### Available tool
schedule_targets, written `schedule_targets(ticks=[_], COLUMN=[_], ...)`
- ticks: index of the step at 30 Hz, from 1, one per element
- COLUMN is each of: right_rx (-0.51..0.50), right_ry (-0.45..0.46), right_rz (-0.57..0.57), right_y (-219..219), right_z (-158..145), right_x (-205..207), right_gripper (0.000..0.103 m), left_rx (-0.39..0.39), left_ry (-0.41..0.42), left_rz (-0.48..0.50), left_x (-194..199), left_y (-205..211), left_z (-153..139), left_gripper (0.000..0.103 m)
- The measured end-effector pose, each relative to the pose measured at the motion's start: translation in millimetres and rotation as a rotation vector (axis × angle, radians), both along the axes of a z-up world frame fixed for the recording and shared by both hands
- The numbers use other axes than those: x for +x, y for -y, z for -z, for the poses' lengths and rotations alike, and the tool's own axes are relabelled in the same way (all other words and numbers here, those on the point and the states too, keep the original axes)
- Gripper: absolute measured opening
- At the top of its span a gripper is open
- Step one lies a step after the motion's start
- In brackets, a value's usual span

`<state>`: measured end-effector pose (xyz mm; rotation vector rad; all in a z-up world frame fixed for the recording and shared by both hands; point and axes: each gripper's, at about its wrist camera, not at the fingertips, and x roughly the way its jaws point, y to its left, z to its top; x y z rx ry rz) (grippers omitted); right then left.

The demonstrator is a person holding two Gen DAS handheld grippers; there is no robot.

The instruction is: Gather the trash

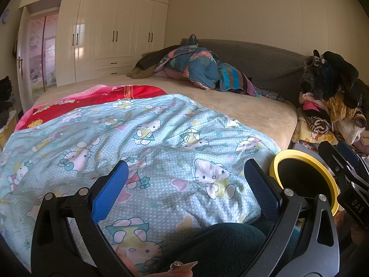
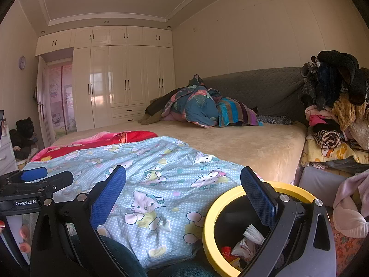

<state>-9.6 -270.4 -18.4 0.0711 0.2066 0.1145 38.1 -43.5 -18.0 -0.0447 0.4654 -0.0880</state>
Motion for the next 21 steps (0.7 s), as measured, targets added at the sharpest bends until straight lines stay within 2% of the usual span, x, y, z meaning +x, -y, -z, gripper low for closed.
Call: schedule_targets(ticks=[21], right_rx=[0.0], right_ry=[-0.004], right_rz=[0.001], right_y=[0.9], right_z=[1.0], right_x=[0.0], right_gripper=[0.097], left_rx=[-0.001], left_ry=[-0.005], left_rz=[-0.007], left_x=[-1.5], left_y=[-2.5], left_z=[1.8], left_gripper=[0.092])
